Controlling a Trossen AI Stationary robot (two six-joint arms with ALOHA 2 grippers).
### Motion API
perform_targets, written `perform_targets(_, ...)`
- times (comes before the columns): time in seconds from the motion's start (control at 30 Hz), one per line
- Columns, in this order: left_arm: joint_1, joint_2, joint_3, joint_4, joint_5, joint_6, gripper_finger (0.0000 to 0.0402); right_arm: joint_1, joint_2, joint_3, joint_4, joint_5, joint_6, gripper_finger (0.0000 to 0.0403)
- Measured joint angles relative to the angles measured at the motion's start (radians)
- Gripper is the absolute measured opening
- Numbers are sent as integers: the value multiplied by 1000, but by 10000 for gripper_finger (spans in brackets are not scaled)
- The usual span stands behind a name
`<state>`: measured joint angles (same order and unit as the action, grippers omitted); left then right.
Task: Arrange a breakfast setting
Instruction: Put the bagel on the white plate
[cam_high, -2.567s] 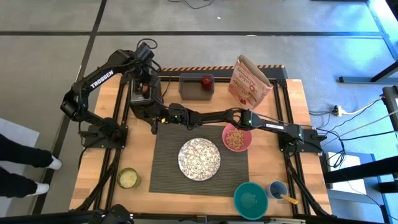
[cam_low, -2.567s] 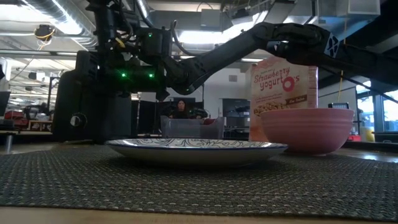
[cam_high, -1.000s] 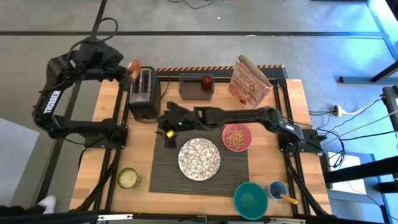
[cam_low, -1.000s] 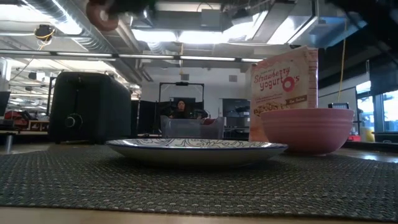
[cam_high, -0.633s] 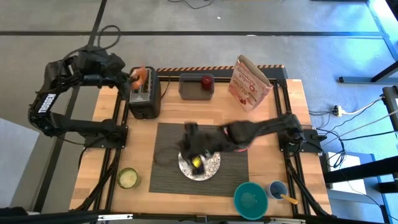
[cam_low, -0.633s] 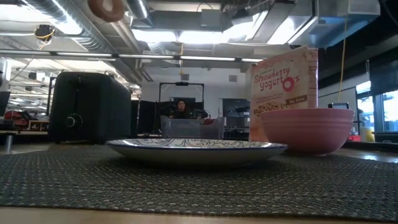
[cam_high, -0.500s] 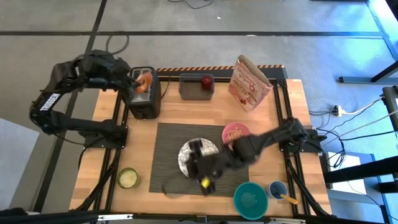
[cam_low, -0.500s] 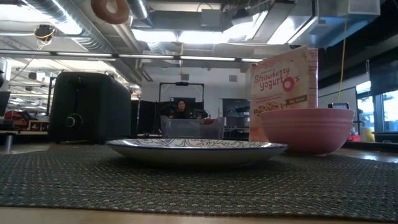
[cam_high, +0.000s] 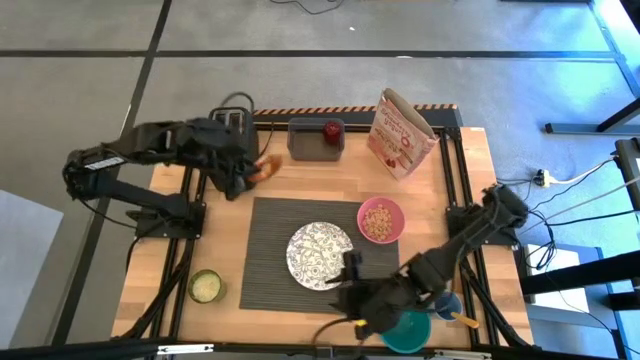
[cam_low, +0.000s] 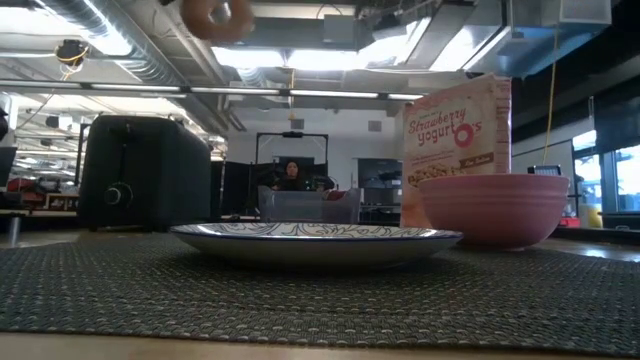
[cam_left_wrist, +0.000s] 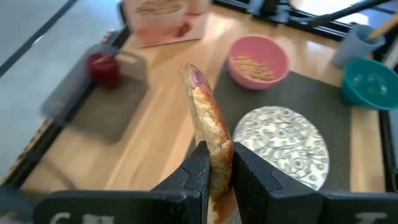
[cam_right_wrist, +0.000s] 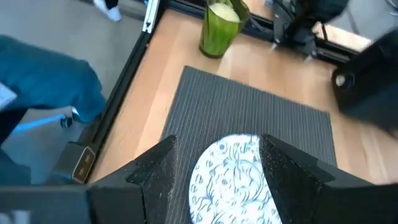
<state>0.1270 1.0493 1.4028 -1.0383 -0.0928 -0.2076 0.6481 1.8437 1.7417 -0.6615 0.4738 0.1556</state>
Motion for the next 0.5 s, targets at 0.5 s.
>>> perform_targets(0.5,-282,279,-88,195,-184,34,49,166,-260,-560,342,289,360,218)
